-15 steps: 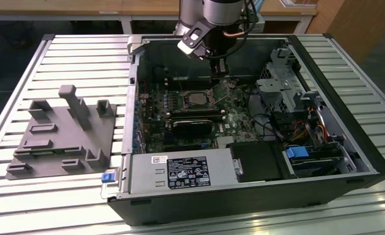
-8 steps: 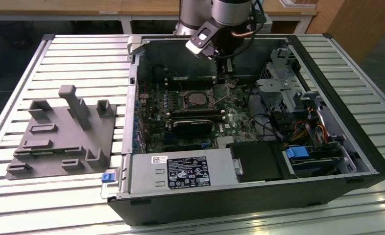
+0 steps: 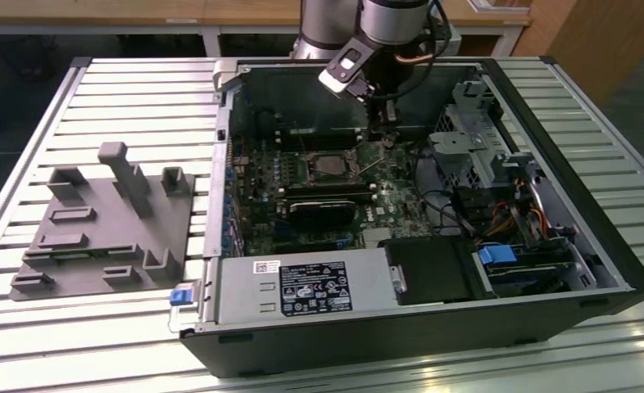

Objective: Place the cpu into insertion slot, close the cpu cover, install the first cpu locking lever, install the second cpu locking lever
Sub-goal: 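Close the cpu cover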

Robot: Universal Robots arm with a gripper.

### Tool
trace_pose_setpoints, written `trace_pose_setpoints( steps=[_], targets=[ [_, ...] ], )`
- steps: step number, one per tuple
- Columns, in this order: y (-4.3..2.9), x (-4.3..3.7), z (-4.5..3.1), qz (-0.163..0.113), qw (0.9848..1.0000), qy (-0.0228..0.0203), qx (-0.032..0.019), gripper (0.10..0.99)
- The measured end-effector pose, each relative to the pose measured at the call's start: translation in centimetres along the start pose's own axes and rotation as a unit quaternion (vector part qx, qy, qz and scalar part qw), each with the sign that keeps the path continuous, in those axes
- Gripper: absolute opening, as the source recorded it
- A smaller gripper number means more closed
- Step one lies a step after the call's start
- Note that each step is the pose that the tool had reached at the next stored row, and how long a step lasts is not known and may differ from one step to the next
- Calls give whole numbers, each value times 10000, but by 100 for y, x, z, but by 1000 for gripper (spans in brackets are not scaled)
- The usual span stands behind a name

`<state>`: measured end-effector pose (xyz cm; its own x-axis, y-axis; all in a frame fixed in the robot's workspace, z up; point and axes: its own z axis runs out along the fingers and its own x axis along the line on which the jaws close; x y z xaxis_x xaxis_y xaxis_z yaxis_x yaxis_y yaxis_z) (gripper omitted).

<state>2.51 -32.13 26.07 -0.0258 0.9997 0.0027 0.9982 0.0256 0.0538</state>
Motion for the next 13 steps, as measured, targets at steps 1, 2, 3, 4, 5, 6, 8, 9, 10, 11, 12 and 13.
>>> trace_pose_setpoints(
  steps=[1,2,3,4,5,6,8,9,10,11,12,13],
  targets=[
    [22,0,4,0,10000,0,2,106],
    [38,0,6,0,10000,-1,3,106],
    [48,0,8,0,10000,-2,3,106],
    [59,1,11,0,10000,-1,3,106],
    [72,1,15,0,10000,-1,2,106],
    [84,3,18,0,10000,-1,3,106],
    [106,8,26,0,10000,-2,3,106],
    [118,13,31,0,10000,-1,3,106],
    [128,18,36,0,10000,-2,5,106],
    [136,22,40,0,10000,-3,6,106],
    [142,25,45,0,10000,-2,6,106],
    [147,27,48,0,10000,-2,6,106]
  ],
)
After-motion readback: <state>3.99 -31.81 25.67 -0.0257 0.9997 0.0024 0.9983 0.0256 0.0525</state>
